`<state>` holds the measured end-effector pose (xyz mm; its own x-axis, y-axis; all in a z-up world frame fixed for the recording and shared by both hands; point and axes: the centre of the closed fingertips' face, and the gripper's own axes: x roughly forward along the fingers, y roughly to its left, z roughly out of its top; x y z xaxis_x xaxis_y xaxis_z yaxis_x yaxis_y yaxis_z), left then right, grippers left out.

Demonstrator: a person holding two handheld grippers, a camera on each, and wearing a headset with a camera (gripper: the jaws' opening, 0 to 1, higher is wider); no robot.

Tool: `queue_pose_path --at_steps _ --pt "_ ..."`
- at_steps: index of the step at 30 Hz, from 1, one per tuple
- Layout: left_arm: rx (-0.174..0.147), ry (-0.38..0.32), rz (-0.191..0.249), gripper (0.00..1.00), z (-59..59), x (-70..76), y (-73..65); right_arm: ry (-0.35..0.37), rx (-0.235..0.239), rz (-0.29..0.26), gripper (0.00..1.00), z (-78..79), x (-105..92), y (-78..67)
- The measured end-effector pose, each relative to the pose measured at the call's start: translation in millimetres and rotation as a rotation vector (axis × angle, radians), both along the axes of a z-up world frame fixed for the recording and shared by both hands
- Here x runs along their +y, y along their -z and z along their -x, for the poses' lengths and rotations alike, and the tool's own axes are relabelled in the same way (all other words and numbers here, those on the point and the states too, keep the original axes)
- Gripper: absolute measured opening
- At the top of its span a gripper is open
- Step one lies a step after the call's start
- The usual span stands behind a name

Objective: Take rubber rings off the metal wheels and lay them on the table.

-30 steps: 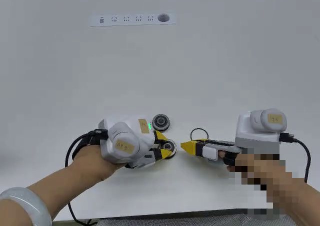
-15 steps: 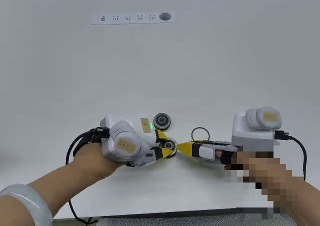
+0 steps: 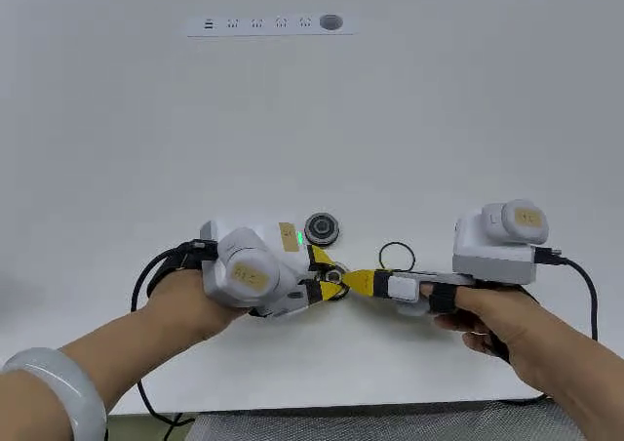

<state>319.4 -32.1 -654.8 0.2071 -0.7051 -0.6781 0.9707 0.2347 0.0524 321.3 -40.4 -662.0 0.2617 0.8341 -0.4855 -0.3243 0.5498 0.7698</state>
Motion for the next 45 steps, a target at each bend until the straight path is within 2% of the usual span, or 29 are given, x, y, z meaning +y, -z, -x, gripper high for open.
queue_pose_path --at_steps 10,17,21,22,29,35,41,45 --pt "0.0 -0.005 0.006 0.13 -0.1 1.0 1.9 -0.006 0.024 -0.016 0.2 1.6 4.6 1.2" --pt "0.001 -0.008 0.01 0.13 0.1 1.2 2.7 0.034 0.085 -0.071 0.2 2.2 3.9 0.5" --pt "0.001 -0.01 0.011 0.13 0.5 0.8 2.3 0.03 0.08 -0.069 0.2 2.6 3.6 1.2" --pt "0.001 -0.009 0.011 0.13 0.6 0.8 2.3 0.022 0.075 -0.081 0.17 2.8 4.4 -1.4" --pt "0.001 -0.011 0.012 0.13 1.0 0.6 2.2 0.021 0.061 -0.065 0.16 2.6 1.5 -3.2" --pt "0.001 -0.009 0.012 0.13 1.5 0.6 1.4 0.014 0.05 -0.056 0.08 6.7 3.0 -6.3" --pt "0.0 -0.009 0.01 0.13 1.8 0.6 0.8 0.007 0.047 -0.029 0.17 6.8 0.8 0.1" --pt "0.002 -0.011 0.012 0.13 1.4 1.1 1.2 0.014 0.051 -0.039 0.18 4.9 1.5 -0.1"
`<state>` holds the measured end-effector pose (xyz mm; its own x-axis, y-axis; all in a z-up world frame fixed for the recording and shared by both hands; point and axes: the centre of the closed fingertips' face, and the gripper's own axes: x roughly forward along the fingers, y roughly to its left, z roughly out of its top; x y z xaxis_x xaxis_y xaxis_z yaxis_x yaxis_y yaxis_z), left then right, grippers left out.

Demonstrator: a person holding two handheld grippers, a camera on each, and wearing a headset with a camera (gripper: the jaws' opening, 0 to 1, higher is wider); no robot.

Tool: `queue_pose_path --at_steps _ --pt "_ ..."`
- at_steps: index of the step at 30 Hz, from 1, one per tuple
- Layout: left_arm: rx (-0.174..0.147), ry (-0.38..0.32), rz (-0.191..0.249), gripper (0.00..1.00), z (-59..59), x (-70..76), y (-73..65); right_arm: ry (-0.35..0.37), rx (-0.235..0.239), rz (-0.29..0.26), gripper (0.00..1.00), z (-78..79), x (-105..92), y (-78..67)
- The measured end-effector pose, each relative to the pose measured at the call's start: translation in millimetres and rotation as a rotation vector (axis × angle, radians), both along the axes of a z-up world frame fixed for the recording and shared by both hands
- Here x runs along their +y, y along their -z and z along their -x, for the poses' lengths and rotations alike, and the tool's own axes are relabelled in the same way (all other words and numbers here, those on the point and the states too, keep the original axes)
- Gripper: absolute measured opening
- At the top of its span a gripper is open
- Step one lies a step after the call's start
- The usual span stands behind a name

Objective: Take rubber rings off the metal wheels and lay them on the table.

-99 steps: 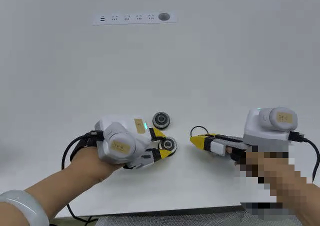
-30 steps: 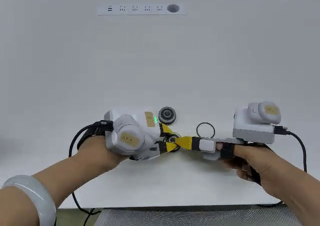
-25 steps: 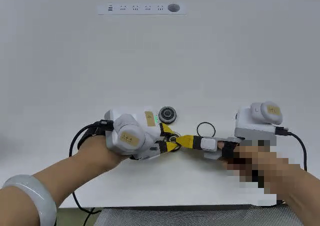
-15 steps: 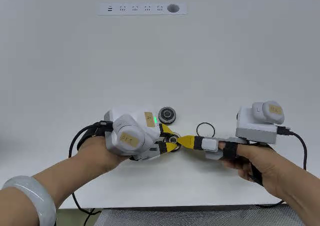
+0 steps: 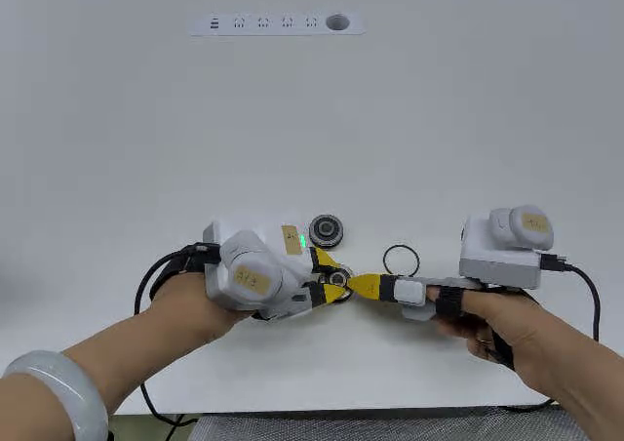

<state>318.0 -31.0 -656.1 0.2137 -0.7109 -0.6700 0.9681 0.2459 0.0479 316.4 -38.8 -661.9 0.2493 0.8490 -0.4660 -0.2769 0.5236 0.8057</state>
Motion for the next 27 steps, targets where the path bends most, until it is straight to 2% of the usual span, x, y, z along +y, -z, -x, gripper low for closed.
queue_pose_path --at_steps 10,11,12,14,27 --pt "-0.002 0.0 0.002 0.13 0.1 0.1 -0.3 -0.01 0.013 -0.012 0.18 -0.6 2.6 -0.4" --pt "-0.002 0.0 0.002 0.13 0.0 0.1 -0.3 -0.013 0.008 -0.043 0.16 -1.0 4.7 -5.6" --pt "-0.001 -0.002 0.003 0.13 -0.3 0.4 0.2 -0.009 0.028 -0.044 0.18 0.1 5.1 -5.5" --pt "-0.002 -0.002 0.004 0.13 -0.5 0.3 0.3 -0.018 0.007 -0.029 0.18 -0.5 4.5 -4.7" --pt "0.001 -0.005 0.005 0.13 -0.5 -0.1 0.3 -0.013 0.004 -0.021 0.12 -1.9 1.4 -1.3"
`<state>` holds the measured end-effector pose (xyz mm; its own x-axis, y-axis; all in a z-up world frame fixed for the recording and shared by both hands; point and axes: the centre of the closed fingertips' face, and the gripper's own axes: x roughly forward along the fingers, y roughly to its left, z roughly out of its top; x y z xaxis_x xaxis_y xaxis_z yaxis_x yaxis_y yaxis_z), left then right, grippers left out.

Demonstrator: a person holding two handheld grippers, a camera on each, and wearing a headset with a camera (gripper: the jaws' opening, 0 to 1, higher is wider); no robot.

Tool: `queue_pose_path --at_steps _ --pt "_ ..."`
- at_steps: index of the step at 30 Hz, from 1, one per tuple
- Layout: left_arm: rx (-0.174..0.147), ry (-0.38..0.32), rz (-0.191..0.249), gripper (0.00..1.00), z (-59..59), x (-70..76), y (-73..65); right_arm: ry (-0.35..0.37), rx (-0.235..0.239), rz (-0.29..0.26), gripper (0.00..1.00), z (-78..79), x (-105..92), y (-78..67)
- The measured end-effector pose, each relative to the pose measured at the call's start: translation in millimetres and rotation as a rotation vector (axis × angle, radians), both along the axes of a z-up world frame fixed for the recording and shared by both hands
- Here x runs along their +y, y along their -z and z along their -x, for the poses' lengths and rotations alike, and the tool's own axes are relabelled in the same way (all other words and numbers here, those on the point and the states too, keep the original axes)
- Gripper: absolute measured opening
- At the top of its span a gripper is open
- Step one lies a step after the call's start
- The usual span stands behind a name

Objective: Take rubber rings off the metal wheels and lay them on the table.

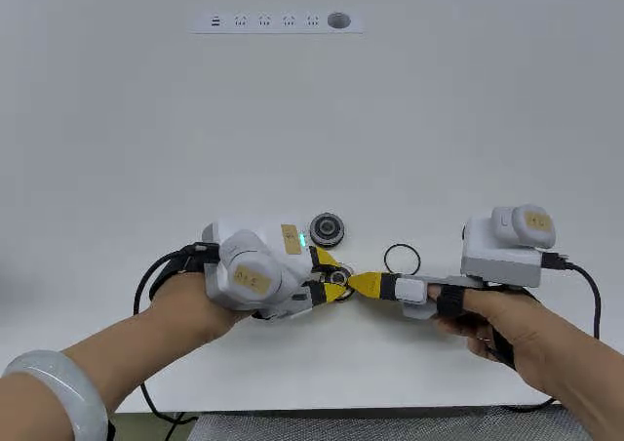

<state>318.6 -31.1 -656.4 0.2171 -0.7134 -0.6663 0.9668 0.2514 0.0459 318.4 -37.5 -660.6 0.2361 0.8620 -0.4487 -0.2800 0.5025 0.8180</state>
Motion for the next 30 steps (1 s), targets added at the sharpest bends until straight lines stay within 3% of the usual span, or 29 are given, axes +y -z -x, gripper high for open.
queue_pose_path --at_steps 16,23,30 --pt "0.001 -0.001 0.002 0.13 0.3 -0.2 -0.2 -0.019 -0.017 0.01 0.15 3.0 2.5 -1.0" --pt "0.001 -0.003 0.002 0.13 0.4 0.1 -0.5 -0.013 -0.004 -0.019 0.18 4.6 3.5 -6.8" --pt "-0.001 -0.004 0.001 0.13 0.3 0.2 -0.6 -0.004 -0.017 -0.019 0.11 2.7 -2.8 -8.0"
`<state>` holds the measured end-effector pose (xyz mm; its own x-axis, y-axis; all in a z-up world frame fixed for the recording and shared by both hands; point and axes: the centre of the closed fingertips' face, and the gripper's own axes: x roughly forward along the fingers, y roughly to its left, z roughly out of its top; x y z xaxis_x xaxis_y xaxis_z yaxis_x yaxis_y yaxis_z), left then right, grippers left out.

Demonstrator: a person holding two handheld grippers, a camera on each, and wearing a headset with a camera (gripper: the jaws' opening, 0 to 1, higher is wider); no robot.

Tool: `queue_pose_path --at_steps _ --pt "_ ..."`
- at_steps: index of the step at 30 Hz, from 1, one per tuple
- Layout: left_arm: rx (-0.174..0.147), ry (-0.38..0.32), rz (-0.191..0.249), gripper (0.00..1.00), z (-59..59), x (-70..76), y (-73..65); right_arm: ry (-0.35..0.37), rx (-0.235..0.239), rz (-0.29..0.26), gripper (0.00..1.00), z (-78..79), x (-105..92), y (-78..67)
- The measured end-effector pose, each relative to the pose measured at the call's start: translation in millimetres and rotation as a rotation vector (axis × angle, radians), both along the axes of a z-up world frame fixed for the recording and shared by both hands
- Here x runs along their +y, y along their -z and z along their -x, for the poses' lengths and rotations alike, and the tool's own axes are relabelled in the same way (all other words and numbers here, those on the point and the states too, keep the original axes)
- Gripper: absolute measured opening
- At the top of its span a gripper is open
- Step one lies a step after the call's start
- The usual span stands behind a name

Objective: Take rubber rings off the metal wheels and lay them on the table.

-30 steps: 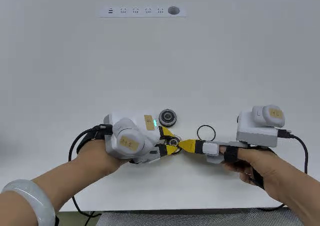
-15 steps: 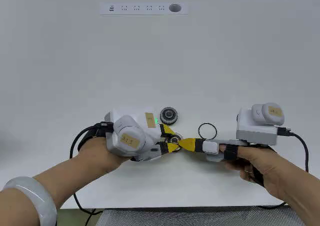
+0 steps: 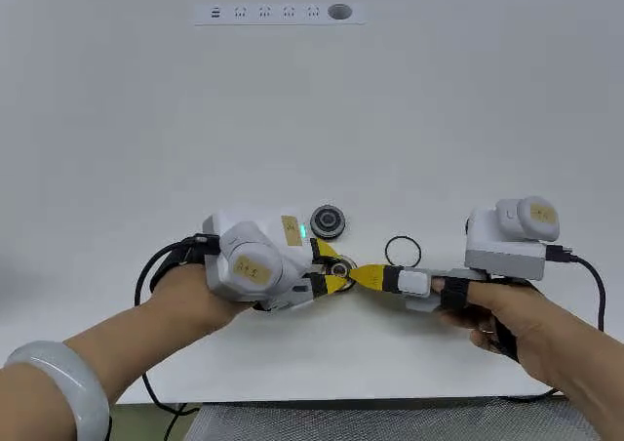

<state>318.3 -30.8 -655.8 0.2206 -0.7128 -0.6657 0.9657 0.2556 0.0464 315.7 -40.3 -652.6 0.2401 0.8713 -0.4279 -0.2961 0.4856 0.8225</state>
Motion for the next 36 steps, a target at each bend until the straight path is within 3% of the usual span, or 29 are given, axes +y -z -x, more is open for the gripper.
queue_pose_path --at_steps 10,36 --pt "0.001 0.0 0.002 0.13 -0.5 0.7 0.8 -0.009 -0.014 0.034 0.05 0.5 0.9 3.4" --pt "0.004 0.006 -0.006 0.13 0.6 0.9 1.2 -0.014 -0.006 0.029 0.01 -1.5 3.2 -0.7"
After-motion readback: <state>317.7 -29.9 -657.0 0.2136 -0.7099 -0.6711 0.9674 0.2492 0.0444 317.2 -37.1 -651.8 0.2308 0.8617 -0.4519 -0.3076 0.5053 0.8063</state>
